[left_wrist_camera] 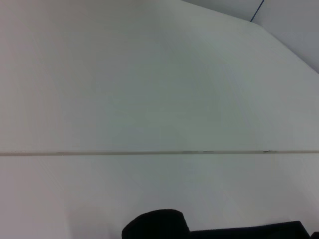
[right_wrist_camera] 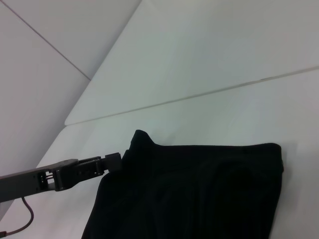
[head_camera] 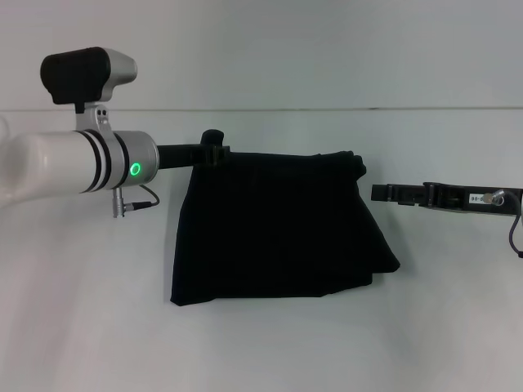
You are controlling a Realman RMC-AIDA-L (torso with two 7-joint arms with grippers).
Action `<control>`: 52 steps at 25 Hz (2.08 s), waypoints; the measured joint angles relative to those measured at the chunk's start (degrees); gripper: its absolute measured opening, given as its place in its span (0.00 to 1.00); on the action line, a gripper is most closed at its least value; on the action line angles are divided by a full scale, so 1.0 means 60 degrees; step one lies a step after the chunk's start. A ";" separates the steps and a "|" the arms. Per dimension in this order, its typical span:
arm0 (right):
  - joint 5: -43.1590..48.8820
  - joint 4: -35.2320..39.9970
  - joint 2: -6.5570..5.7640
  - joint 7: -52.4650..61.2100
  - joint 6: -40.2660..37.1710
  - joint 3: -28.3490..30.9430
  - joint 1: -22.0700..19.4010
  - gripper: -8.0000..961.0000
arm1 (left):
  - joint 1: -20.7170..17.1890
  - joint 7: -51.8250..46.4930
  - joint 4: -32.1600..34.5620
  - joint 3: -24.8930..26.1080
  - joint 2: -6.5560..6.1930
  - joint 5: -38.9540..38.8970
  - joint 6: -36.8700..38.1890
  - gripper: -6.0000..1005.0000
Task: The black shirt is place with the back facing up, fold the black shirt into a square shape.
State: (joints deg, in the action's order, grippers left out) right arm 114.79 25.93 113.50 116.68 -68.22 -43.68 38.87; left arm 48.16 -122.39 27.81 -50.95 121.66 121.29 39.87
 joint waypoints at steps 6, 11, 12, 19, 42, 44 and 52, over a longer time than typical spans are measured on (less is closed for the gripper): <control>-0.0011 0.0000 0.0009 -0.0028 0.0041 0.0027 -0.0015 0.83 | 0.0003 0.0030 0.0007 0.0036 -0.0003 -0.0001 -0.0007 0.17; -0.0012 0.0000 0.0122 -0.0213 -0.0038 0.0011 -0.0001 0.82 | 0.0025 0.0020 0.0009 0.0034 -0.0012 -0.0001 0.0001 0.04; -0.0009 0.0001 0.0155 -0.0271 -0.0068 0.0006 -0.0009 0.82 | 0.0036 0.0006 0.0009 0.0028 -0.0017 -0.0001 0.0019 0.02; 0.0087 0.0000 0.0224 -0.0423 -0.0302 -0.0154 -0.0123 0.76 | 0.0083 -0.0053 -0.0009 0.0016 -0.0048 0.0013 0.0057 0.01; 0.0088 -0.0046 0.0364 -0.0930 -0.0446 -0.0592 -0.0213 0.03 | -0.0008 -0.0328 -0.0076 0.0083 -0.0062 0.0054 0.0021 0.01; 0.0088 -0.0102 0.0372 -0.0936 -0.0434 -0.0571 -0.0255 0.02 | -0.0010 -0.0329 -0.0084 0.0083 -0.0062 0.0066 0.0012 0.02; 0.0054 -0.0323 0.0390 -0.1012 -0.0053 -0.0514 -0.0425 0.02 | -0.0014 -0.0329 -0.0094 0.0083 -0.0068 0.0088 0.0002 0.05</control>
State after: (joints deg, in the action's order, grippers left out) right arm 115.11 23.99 115.84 110.61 -68.53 -46.77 36.32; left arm 48.07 -124.37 27.25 -50.45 121.25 121.82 39.88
